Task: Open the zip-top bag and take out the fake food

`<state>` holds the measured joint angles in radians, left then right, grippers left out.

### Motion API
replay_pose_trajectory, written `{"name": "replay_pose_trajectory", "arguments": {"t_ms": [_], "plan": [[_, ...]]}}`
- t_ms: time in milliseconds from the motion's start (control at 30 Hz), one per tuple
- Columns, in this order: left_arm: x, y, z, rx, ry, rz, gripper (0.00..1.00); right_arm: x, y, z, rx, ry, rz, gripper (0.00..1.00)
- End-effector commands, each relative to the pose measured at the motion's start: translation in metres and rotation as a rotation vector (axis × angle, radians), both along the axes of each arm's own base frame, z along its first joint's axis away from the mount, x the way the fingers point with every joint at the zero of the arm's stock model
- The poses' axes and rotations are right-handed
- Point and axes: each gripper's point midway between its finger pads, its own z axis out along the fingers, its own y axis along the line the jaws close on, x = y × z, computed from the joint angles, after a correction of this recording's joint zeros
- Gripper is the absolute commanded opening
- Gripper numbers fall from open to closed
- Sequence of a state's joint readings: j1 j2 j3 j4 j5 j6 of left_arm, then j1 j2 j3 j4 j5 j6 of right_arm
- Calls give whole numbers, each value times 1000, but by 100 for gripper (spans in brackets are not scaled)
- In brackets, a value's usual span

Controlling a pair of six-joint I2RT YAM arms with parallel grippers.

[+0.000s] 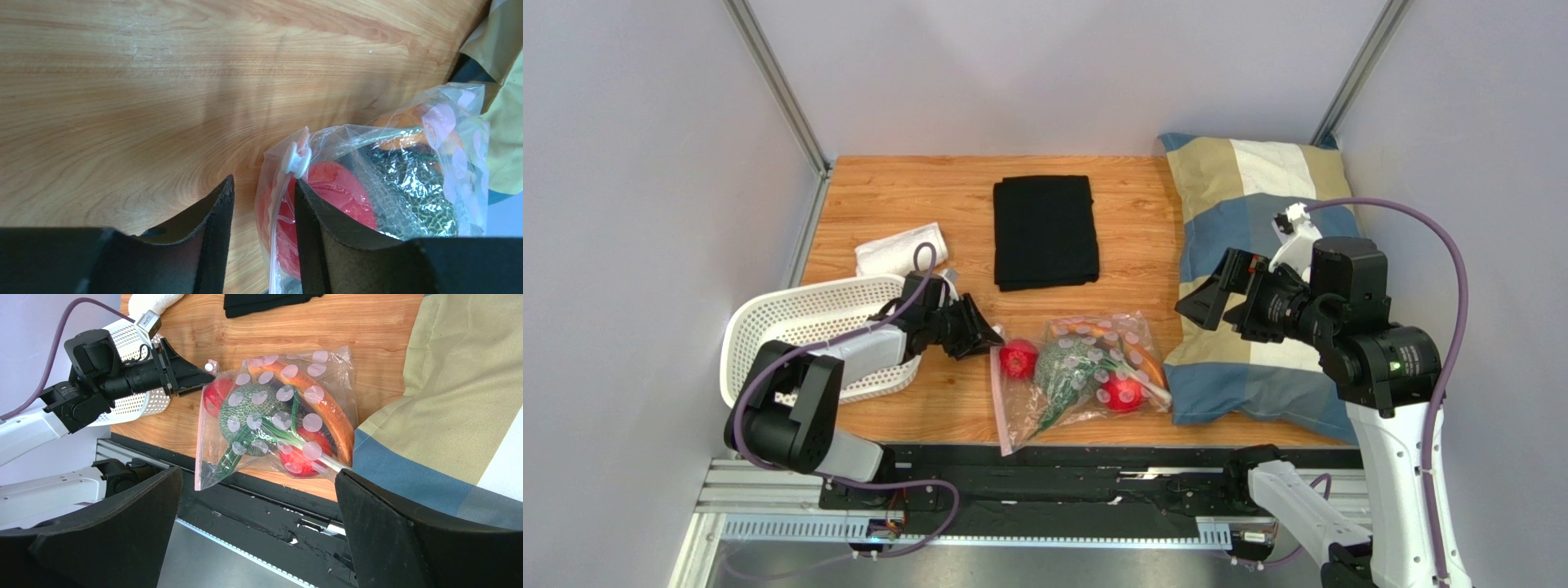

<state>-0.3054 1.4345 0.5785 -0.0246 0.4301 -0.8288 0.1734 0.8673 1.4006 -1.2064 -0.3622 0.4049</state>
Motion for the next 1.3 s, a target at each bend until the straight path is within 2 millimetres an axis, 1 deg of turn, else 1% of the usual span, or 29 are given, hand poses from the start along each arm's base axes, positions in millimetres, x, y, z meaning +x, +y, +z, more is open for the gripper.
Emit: {"name": "replay_pose_trajectory", "arguments": {"t_ms": [0, 33, 67, 133, 167, 233, 267, 333, 367, 433, 467, 500, 567, 600, 633, 667, 700, 733, 800, 833, 867, 900, 933, 967, 1000, 1033, 1067, 1133, 1267], "plan": [[-5, -5, -8, -23, 0, -29, 46, 0, 4, 5, 25, -29, 12, 100], [4, -12, -3, -64, -46, -41, 46, 0, 4, 4, 25, -24, 12, 100], [4, -16, -7, -87, -35, -48, 39, 0, 4, 3, 27, -22, 14, 100], [11, -27, 1, -165, -90, -72, 29, 3, 9, 0, 39, -13, 35, 100], [12, -29, 1, -178, -90, -79, 11, 6, 17, -1, 60, -20, 72, 100], [15, -34, 11, -202, -118, -98, 0, 12, 26, -5, 80, -27, 106, 100], [17, -35, 22, -211, -157, -107, 0, 24, 32, 0, 100, -74, 130, 100], [20, -36, 40, -213, -214, -139, 0, 35, 42, -12, 105, -85, 160, 100], [21, -36, 56, -212, -257, -152, 0, 49, 55, 1, 135, -185, 222, 97], [22, -35, 78, -187, -305, -191, 0, 58, 75, -11, 119, -268, 330, 94], [22, -35, 98, -181, -364, -205, 0, 71, 85, 2, 117, -398, 367, 94], [23, -34, 110, -163, -391, -213, 0, 81, 95, -7, 80, -447, 422, 94], [23, -33, 132, -149, -470, -246, 0, 102, 106, -8, 77, -541, 460, 94], [23, -34, 144, -152, -493, -268, 0, 115, 114, -23, 72, -524, 495, 93], [22, -37, 151, -157, -519, -295, 0, 124, 121, -17, 53, -582, 539, 92], [22, -38, 156, -165, -535, -309, 0, 126, 128, -21, 56, -589, 598, 92], [24, -40, 166, -171, -556, -325, 0, 137, 136, -37, 52, -555, 641, 92], [23, -40, 167, -160, -554, -342, 0, 143, 139, -31, 19, -601, 689, 90], [24, -46, 179, -175, -587, -389, 0, 147, 148, -34, -1, -640, 794, 88], [26, -48, 183, -174, -604, -401, 0, 156, 151, -46, -24, -633, 820, 88], [27, -52, 190, -188, -609, -421, 0, 159, 158, -34, -3, -669, 866, 88], [28, -54, 193, -187, -616, -435, 0, 160, 163, -33, 14, -675, 900, 88], [29, -56, 196, -188, -616, -446, 0, 165, 169, -44, 30, -634, 925, 88], [34, -61, 208, -186, -635, -459, 0, 165, 175, -33, 40, -666, 962, 88], [33, -62, 209, -178, -627, -469, 0, 160, 183, -33, 45, -662, 1002, 88], [35, -64, 212, -185, -628, -476, 0, 157, 186, -40, 49, -634, 1025, 86], [37, -67, 224, -191, -650, -482, 0, 157, 191, -45, 54, -634, 1047, 85], [36, -71, 234, -203, -668, -500, 0, 152, 201, -46, 71, -650, 1085, 82], [30, -73, 256, -224, -717, -526, 0, 152, 212, -57, 127, -617, 1130, 83]]}}
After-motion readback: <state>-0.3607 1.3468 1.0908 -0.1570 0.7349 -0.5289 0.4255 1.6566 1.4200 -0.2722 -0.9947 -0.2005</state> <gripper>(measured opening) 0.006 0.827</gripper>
